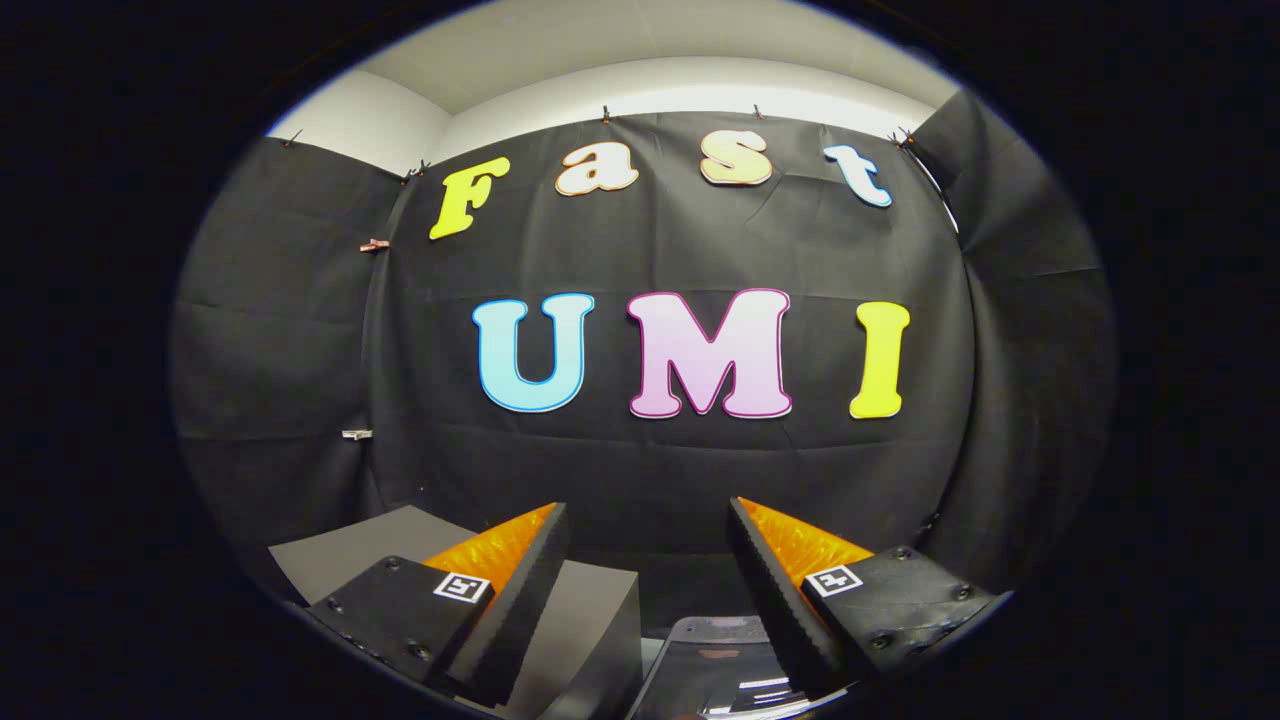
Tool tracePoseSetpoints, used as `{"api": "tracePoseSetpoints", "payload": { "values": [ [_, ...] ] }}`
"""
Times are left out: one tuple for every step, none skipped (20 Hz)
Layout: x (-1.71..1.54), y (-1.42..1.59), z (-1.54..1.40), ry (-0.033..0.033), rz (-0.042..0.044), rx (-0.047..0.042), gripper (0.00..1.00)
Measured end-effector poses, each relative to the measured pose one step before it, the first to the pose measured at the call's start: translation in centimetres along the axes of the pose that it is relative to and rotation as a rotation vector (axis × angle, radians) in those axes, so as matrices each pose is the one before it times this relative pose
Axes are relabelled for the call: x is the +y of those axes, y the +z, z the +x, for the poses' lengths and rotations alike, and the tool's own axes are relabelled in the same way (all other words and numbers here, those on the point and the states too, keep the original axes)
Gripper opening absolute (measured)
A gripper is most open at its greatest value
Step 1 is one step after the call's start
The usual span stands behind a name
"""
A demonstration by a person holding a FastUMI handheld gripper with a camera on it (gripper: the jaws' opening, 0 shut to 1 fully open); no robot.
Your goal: Put the clothes into the washing machine and then close the washing machine lid.
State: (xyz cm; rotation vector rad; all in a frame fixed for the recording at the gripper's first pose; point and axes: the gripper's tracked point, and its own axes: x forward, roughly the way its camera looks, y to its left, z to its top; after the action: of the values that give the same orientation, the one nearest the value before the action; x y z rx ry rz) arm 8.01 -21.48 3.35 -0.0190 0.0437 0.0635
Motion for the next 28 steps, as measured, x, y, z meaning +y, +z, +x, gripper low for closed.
{"api": "tracePoseSetpoints", "payload": {
  "values": [
    [-0.298, -0.054, 0.188, -0.00181, 0.0017, 0.00259, 0.99],
    [-0.367, 0.056, 0.144, -0.0014, 0.00335, 0.00099, 0.99],
    [-0.295, 0.065, 0.246, 0.0007, 0.00338, 0.00039, 0.99],
    [-0.276, 0.108, 0.229, -0.00037, -0.00026, -0.0007, 0.99],
    [-0.37, 0.268, 0.225, -0.00068, -0.00125, -0.00572, 0.99],
    [-0.15, 0.125, 0.288, 0.00235, 0.00043, -0.0062, 0.99],
    [-0.098, 0.113, 0.329, 0.00373, 0.00199, -0.00507, 0.99],
    [0.08, -0.021, 0.351, 0.00599, 0.00128, -0.00012, 0.99],
    [0.158, -0.251, 0.427, 0.00676, -0.00203, 0.00706, 0.99],
    [0.052, -0.131, 0.325, 0.00484, -0.00395, 0.00455, 0.99],
    [0.196, -0.043, 0.337, 0.00711, -0.003, 0.0014, 0.99],
    [0.199, 0.023, 0.42, 0.00377, -0.00328, -0.0054, 0.99],
    [-0.029, 0.119, 0.352, -0.00192, -0.00352, -0.00694, 0.99],
    [0.011, 0.121, 0.288, -0.00423, -0.0011, -0.00376, 0.99],
    [-0.052, 0.003, 0.121, -0.00571, 0.00032, 0.00381, 0.99],
    [0.173, 0.138, -0.044, 0.00067, 0.00316, 0.0008, 0.99],
    [0.182, 0.275, 0.028, 0.00336, -0.0016, -0.0069, 0.99],
    [0.061, 0.459, 0.074, 0.00166, -0.00911, -0.01163, 0.99],
    [-0.014, 0.31, 0.116, 0.00062, -0.01303, -0.00979, 0.99],
    [-0.025, 0.131, 0.079, 0.00215, -0.01184, -0.00345, 0.99],
    [0.084, -0.005, 0.077, 0.00292, -0.00466, 0.0008, 0.99],
    [0.103, 0.065, 0.088, 0.0033, 0.00153, -0.00004, 0.99],
    [0.01, -0.005, 0.043, -0.00127, 0.00483, 0.00085, 0.99],
    [-0.021, 0.016, 0.006, -0.00061, 0.00797, -0.00048, 0.99],
    [0.051, -0.019, -0.02, 0.00144, 0.00743, -0.00062, 0.98],
    [0.042, -0.09, -0.093, -0.00168, 0.00424, 0.00047, 0.98],
    [-0.035, -0.115, -0.139, -0.00344, 0.00341, 0.00244, 0.98],
    [-0.045, -0.118, -0.12, -0.00355, 0.00666, 0.00214, 0.98]
  ]
}}
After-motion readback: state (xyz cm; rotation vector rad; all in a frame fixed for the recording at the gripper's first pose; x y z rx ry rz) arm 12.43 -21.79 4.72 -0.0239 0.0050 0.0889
